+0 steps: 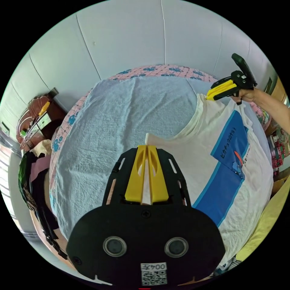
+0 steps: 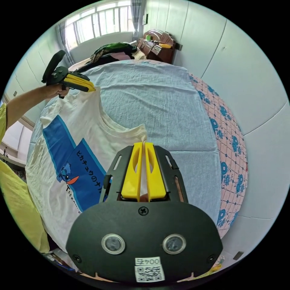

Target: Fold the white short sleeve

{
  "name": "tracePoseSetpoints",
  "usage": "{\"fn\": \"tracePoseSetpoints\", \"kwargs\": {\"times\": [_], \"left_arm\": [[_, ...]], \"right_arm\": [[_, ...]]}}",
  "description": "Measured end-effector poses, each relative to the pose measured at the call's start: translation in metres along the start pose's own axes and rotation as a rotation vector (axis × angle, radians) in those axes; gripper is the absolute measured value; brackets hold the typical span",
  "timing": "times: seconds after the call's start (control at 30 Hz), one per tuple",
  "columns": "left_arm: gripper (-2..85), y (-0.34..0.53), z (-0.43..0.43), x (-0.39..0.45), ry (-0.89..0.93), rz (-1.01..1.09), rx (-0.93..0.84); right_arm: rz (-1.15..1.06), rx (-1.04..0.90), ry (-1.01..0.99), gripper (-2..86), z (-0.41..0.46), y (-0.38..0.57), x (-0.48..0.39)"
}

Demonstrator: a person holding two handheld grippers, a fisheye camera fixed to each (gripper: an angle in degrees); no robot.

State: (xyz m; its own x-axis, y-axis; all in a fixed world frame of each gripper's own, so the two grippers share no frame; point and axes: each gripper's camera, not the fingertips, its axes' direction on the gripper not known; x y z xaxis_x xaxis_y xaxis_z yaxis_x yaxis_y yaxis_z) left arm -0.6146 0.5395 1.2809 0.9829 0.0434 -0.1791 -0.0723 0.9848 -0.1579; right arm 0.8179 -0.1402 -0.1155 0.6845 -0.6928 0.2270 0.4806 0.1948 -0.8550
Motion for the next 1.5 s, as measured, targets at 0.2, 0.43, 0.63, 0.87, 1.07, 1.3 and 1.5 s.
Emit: {"fn": "tracePoseSetpoints", "kwargs": {"times": [0.2,0.43,0.63,0.87,1.07,1.3,1.5], "left_arm": [[1.3,0.037,0.025,0.027,-0.176,0.051,0.023],[4.0,0.070,0.078,0.051,-0.404,0.134,-0.086],[7.6,0.091,0.067,-0.007,-0.263,-0.120,-0.039],[3.7,0.152,0.004,-0.036,-0.153,-0.327,0.093],[0.7,0.183,0.014,0.066,0.000,-0.111,0.120],[0.4,0.096,0.073,0.182,0.001,0.244,0.117],[1.6,0.005,0.140,0.259,-0.079,0.495,0.106]], "right_arm": [[0.028,0.021,0.081,0.1,-0.005,-0.019,-0.007],[-0.049,-0.109,0.213,4.0,0.021,-0.049,-0.038],[0.183,-0.113,0.211,10.1,-0.020,-0.069,0.000],[0.541,0.060,0.044,10.1,-0.152,0.010,0.061],[0.940,0.069,-0.002,9.7,-0.224,0.177,0.080],[1.186,0.184,-0.113,10.8,-0.255,0.257,0.116],[1.205,0.161,-0.165,12.1,-0.260,0.233,0.159]]}}
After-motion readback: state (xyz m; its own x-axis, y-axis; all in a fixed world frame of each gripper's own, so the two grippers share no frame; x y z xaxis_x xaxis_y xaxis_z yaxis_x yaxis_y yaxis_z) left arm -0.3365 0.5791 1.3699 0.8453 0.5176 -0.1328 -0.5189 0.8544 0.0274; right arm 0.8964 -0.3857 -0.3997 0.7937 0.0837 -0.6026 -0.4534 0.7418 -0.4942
